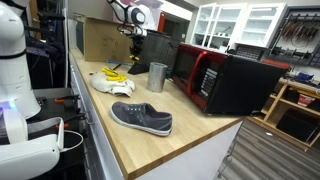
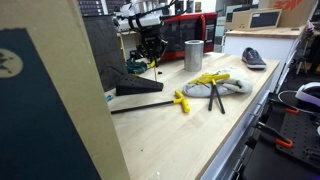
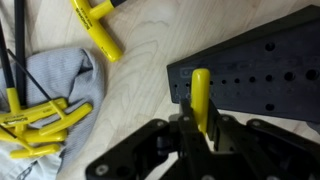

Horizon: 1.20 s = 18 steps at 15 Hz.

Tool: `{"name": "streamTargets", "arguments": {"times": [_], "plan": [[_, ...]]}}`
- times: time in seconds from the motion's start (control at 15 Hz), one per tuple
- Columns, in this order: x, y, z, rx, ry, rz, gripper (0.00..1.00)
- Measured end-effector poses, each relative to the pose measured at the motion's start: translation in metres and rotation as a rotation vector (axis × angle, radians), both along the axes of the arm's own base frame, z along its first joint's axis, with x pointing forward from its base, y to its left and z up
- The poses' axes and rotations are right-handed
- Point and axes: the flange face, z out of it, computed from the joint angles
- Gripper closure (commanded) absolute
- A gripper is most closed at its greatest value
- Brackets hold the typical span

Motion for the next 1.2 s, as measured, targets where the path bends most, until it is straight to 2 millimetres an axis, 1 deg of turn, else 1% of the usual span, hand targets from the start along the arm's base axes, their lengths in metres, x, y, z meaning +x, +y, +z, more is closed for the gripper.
{"name": "streamTargets", "arguments": {"times": [1.2], "plan": [[-0.004, -0.0049, -0.0018, 0.016, 0.009, -0.015, 0.96]]}}
